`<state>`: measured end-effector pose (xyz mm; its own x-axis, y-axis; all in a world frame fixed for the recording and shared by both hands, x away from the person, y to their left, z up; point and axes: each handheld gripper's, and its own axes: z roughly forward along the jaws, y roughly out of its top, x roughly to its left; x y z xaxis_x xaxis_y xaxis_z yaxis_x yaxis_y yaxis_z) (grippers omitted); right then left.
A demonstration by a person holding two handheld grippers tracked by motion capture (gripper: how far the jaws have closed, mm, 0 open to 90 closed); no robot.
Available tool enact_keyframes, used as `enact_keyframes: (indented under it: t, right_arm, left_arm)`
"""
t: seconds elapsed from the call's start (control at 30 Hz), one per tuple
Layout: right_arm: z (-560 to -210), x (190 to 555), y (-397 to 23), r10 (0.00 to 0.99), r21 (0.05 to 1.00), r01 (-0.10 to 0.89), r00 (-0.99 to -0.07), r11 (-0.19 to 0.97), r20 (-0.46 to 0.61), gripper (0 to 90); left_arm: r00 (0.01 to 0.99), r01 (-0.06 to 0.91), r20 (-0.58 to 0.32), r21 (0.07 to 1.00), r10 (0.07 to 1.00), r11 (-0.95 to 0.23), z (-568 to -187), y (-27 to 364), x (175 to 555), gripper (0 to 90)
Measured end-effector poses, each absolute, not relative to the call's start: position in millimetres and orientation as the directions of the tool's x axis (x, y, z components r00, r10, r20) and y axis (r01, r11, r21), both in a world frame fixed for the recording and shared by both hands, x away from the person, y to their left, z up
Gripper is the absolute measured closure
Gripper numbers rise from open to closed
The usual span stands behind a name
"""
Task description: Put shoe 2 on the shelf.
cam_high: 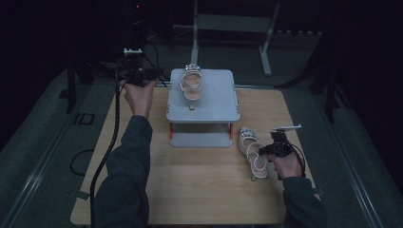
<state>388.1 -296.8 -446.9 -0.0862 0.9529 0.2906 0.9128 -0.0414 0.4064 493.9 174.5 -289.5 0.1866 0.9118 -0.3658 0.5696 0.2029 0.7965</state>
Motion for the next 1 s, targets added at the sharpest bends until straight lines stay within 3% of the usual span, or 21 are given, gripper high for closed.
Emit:
enact_keyframes:
  t: [1.0]
  right_arm:
    - [-424.7,408.9,-312.6,0.93,0.416,0.896,-0.011,-0.153,0.367,84.8]
  left_arm:
    - [0.194,0.567,-0.349,0.803,0.917,0.186,-286.9,174.2,491.1,46.2]
